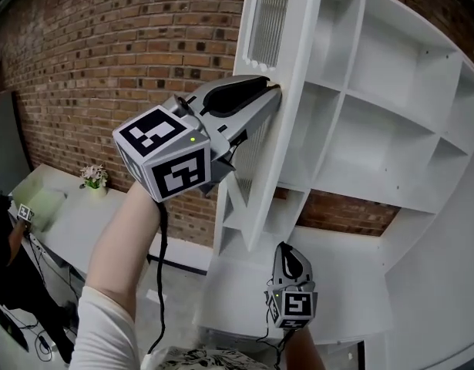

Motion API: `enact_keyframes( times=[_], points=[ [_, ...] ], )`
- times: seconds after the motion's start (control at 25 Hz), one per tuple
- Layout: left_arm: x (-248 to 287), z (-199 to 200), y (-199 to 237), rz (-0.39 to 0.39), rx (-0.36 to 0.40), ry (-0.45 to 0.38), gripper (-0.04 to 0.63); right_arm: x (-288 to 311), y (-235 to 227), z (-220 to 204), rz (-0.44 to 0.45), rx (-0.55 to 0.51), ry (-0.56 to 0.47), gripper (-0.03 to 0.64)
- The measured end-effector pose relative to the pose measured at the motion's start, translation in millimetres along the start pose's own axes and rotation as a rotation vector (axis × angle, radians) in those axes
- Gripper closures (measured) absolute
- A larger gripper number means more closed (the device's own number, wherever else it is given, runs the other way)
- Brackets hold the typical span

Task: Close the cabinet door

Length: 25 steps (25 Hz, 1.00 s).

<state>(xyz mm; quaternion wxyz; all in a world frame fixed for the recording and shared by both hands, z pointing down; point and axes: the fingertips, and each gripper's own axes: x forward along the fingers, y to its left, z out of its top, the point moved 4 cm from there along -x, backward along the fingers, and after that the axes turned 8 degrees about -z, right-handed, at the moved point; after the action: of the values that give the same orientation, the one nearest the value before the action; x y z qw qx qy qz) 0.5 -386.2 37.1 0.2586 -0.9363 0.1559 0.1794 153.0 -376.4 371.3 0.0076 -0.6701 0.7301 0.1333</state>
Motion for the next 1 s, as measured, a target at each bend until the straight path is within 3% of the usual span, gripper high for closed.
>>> enact_keyframes(
  times=[0.28,0.68,1.0],
  points=[
    [64,-25,-16,0.100,0.052,0.039,0.503,9,-69,0,0.018,-0.010,-0.037,0.609],
    [139,-66,-13,0.273,0.161,0.127,0.505,12,-152,-26,0.030,-0.014,-0.006,0.609],
    [180,-94,1,0.333,0.157,0.175,0.504,28,-199,-37,0.050,0.008,0.004,0.609]
  ],
)
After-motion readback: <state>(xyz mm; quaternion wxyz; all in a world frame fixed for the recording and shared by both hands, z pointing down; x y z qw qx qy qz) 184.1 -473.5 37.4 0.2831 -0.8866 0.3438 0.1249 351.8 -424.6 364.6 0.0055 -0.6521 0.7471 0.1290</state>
